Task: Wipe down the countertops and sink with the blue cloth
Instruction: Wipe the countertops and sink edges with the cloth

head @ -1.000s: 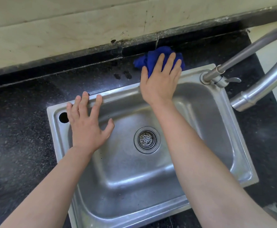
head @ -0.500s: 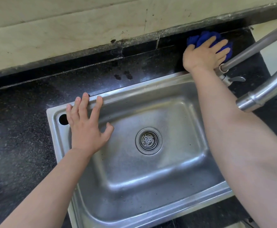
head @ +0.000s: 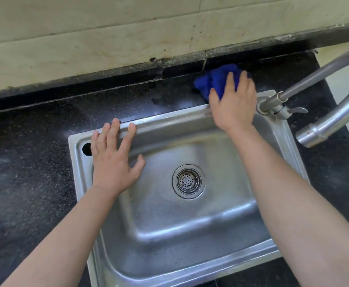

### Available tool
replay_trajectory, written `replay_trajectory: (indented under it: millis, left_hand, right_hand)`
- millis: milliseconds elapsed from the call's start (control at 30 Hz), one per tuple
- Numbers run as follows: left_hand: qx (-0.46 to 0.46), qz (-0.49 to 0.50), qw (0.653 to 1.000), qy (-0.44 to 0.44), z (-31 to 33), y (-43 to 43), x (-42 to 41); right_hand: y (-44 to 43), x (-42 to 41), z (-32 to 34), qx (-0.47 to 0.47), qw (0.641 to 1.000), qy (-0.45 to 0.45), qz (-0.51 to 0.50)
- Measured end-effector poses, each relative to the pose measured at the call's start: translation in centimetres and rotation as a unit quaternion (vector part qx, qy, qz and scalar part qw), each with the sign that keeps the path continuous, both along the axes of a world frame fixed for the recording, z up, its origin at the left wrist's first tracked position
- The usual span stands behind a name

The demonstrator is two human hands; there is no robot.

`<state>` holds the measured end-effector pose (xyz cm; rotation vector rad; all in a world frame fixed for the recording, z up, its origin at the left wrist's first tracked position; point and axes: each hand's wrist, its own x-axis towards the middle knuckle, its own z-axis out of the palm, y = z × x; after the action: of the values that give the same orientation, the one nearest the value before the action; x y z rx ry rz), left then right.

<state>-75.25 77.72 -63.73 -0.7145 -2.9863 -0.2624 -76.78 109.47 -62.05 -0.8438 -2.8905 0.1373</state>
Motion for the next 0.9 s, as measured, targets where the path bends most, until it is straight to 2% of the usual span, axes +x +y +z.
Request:
replay_trajectory:
  millis: [67,133,267,367,433,567,733,900]
  left_hand:
    - [-0.008,-0.023,1.000,-0.006,0.6,-0.6,-0.2]
    - [-0.004,-0.043,0.999,-0.009,1.1,-1.6,-0.2]
    - [-0.030,0.036,0.999,-0.008,1.9,-4.9,1.9]
    - [-0.033,0.099,0.994,-0.029,1.7,-7.1,4.1]
    - [-0.027,0.114,0.992,-0.047,1.4,-7.6,4.9]
    - [-0.031,0.128,0.990,-0.052,1.2,-7.5,4.8]
    - [-0.036,0.133,0.989,-0.055,1.3,-7.5,4.8]
    - [-0.058,0.130,0.988,-0.053,1.3,-7.6,4.8]
  right_hand:
    - [1.1,-0.1,0.3,-0.041,0.996,-0.039,-0.074]
    - [-1.4,-0.9,0.2,-0.051,0.993,-0.048,-0.095]
    - [-11.7,-2.6,-0.5,-0.018,1.000,-0.007,0.007]
    - [-17.2,-3.4,-0.5,-0.018,0.997,-0.031,0.075]
    - [-17.3,-3.6,-0.3,-0.007,0.994,-0.035,0.106]
    - [-12.1,-2.8,-0.1,0.044,0.981,0.019,0.186]
    - [-5.8,-0.9,0.0,0.034,0.996,0.040,0.066]
    - [-8.9,-1.0,-1.3,0.017,0.997,0.067,0.036]
